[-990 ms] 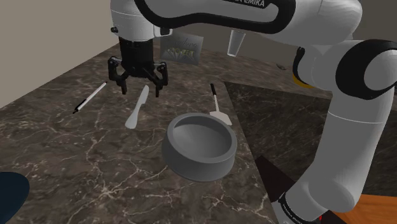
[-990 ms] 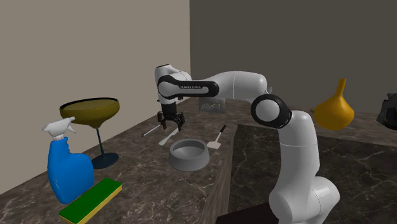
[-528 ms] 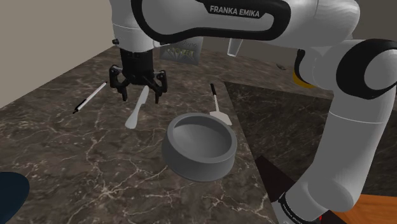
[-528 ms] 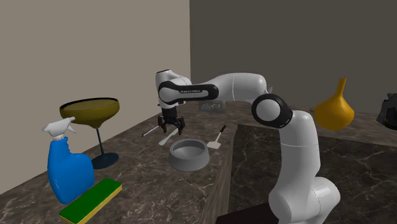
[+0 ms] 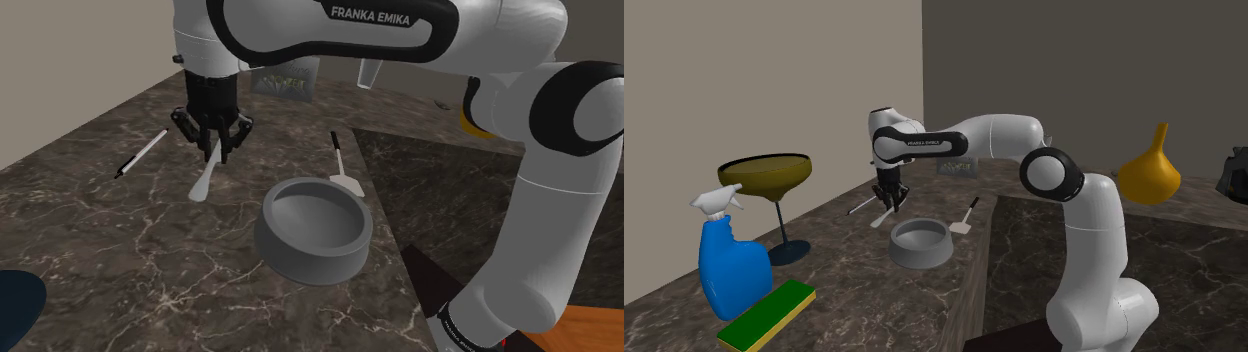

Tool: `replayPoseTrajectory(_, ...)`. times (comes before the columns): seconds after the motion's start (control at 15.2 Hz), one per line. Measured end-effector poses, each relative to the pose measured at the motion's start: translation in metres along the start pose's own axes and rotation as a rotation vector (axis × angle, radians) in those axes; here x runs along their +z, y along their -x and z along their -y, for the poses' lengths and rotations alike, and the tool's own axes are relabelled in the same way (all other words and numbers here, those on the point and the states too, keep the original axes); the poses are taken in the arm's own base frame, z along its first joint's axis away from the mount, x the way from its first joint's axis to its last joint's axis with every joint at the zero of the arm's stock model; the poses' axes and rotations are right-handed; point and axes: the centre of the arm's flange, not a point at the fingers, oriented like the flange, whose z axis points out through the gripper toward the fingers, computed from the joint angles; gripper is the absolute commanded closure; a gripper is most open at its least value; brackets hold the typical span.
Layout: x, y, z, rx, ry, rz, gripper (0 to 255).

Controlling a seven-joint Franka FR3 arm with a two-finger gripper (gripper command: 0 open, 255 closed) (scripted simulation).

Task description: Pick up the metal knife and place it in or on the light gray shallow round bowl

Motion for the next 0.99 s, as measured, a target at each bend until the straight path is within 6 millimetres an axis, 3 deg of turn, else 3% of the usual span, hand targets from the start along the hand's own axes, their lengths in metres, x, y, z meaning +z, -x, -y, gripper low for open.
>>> replayPoseTrajectory(0.59, -0.002, -0.001, -0.004, 0.002, 0.039, 0.005, 255)
replayPoseTrajectory(0.99, -0.030, -0.003, -0.005, 0.002, 0.044, 0.006, 255)
